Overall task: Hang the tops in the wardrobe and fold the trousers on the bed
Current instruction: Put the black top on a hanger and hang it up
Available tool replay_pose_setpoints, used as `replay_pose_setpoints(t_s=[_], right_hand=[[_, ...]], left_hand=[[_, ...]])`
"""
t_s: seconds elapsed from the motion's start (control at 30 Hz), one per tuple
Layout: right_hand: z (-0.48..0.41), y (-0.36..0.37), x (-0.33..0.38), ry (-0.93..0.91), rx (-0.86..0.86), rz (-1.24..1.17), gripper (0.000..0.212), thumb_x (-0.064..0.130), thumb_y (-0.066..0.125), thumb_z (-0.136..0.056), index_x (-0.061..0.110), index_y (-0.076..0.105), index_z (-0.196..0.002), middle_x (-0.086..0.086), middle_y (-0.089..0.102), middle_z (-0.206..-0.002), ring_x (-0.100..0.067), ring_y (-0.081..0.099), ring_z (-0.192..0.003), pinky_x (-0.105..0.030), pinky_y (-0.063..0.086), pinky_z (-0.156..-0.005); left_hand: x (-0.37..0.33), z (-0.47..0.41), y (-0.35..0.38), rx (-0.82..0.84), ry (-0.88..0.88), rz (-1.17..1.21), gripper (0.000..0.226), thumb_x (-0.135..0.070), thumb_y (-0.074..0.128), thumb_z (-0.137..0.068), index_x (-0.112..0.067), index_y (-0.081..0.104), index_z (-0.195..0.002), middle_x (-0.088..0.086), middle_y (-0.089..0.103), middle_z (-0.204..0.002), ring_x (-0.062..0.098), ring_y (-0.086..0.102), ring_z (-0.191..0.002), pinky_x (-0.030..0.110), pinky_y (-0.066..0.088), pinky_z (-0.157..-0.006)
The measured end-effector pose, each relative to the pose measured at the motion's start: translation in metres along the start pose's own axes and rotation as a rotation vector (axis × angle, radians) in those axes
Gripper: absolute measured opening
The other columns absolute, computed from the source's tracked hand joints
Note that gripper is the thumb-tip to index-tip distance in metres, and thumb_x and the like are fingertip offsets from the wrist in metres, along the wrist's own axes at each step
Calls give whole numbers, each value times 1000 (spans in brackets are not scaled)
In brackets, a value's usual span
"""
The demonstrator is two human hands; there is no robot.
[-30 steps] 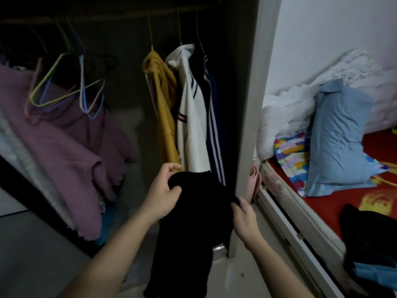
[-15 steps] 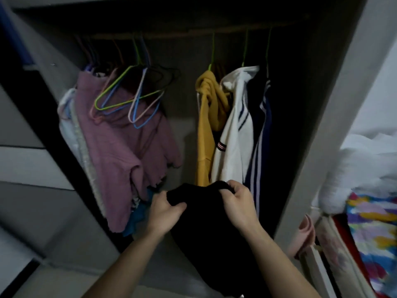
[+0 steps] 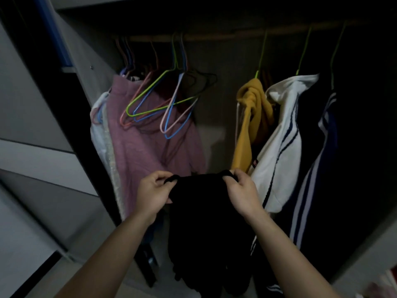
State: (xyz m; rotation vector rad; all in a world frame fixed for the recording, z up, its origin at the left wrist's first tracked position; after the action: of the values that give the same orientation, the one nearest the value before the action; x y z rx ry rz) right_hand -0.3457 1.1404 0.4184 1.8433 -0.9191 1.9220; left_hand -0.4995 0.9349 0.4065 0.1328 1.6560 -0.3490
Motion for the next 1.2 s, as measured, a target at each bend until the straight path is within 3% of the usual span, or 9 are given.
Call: replay_pose_setpoints(t_s=[0.2, 0.3, 0.4, 0.57, 0.67, 0.8, 0.97, 1.07, 1.2], right_hand=[[-53, 71, 28, 25, -15, 30, 24, 42, 56, -86, 20, 62, -92, 3, 66, -91, -20, 63, -95, -43, 47, -91], [-80, 94, 47, -16, -151, 44, 36, 53, 53, -94, 20, 66, -89, 5, 68, -86, -19, 65, -93, -42, 48, -89], [-102, 92, 74, -111, -374, 33, 28, 49, 51, -98, 26, 64, -86, 7, 67, -85, -18, 65, -90, -38, 49, -85], [-124, 92, 123, -254, -492, 37, 10, 43, 52, -99, 40, 61, -95, 4, 66, -100, -13, 63, -97, -35, 50, -89], [-132, 99, 161, -365, -542, 35, 11, 35, 60, -95, 31, 68, -101, 11, 68, -93, -2, 63, -88, -29, 51, -81], [-152, 136, 210, -434, -466, 44, 14, 24, 64, -92, 21, 71, -104, 10, 66, -75, -8, 63, -71, -37, 56, -80], [-167, 193, 258, -531, -355, 285, 23, 19, 60, -91, 8, 70, -108, -13, 75, -98, -32, 69, -98, -32, 47, -86], [-190, 217, 257, -394, -216, 419, 29, 28, 60, -91, 5, 70, -105, -18, 71, -109, -35, 62, -111, -32, 45, -85], [-214, 226, 242, -218, -115, 357, 47, 37, 63, -90, 3, 61, -122, -19, 66, -124, -34, 59, -120, -28, 47, -87]], left_hand=[[-9, -78, -34, 10, -13, 123, 8, -18, 62, -94, -12, 65, -89, -2, 64, -72, 9, 57, -64, 22, 45, -55], [-18, -117, -55, -15, 42, 198, 14, -19, 62, -94, -16, 59, -81, -1, 56, -66, 12, 50, -64, 29, 41, -58], [-26, -148, -68, -9, 114, 184, 17, -17, 59, -94, -16, 57, -77, -3, 55, -64, 11, 49, -62, 29, 40, -59], [-31, -173, -69, 32, 218, 135, 2, -10, 61, -92, -12, 61, -91, 0, 61, -77, 7, 52, -67, 23, 44, -67], [-28, -182, -73, 21, 225, 142, 8, -8, 61, -91, -16, 62, -91, 1, 64, -83, 9, 56, -74, 23, 44, -74], [-25, -189, -86, -25, 213, 134, 12, -8, 63, -90, -19, 60, -94, 1, 65, -88, 12, 58, -79, 24, 45, -77], [-19, -192, -102, -74, 174, 123, 15, -10, 65, -89, -17, 61, -102, 1, 64, -94, 7, 59, -83, 23, 45, -80], [-20, -192, -109, -111, 170, 122, 15, -9, 65, -89, -19, 61, -99, -7, 64, -94, 8, 60, -88, 24, 44, -84], [-19, -194, -119, -153, 165, 95, 16, -9, 65, -88, -22, 60, -96, -11, 63, -94, -13, 58, -76, 4, 39, -69]])
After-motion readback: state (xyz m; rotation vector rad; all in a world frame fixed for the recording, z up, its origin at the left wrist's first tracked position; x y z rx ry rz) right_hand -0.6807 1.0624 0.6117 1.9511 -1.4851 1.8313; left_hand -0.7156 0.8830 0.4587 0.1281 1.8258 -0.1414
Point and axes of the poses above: each hand's wrist, its own z-axis away from the middle knuckle, its own y-axis out of the palm, x = y × z, the point moved 9 cm from there along -z, towards the middle knuckle
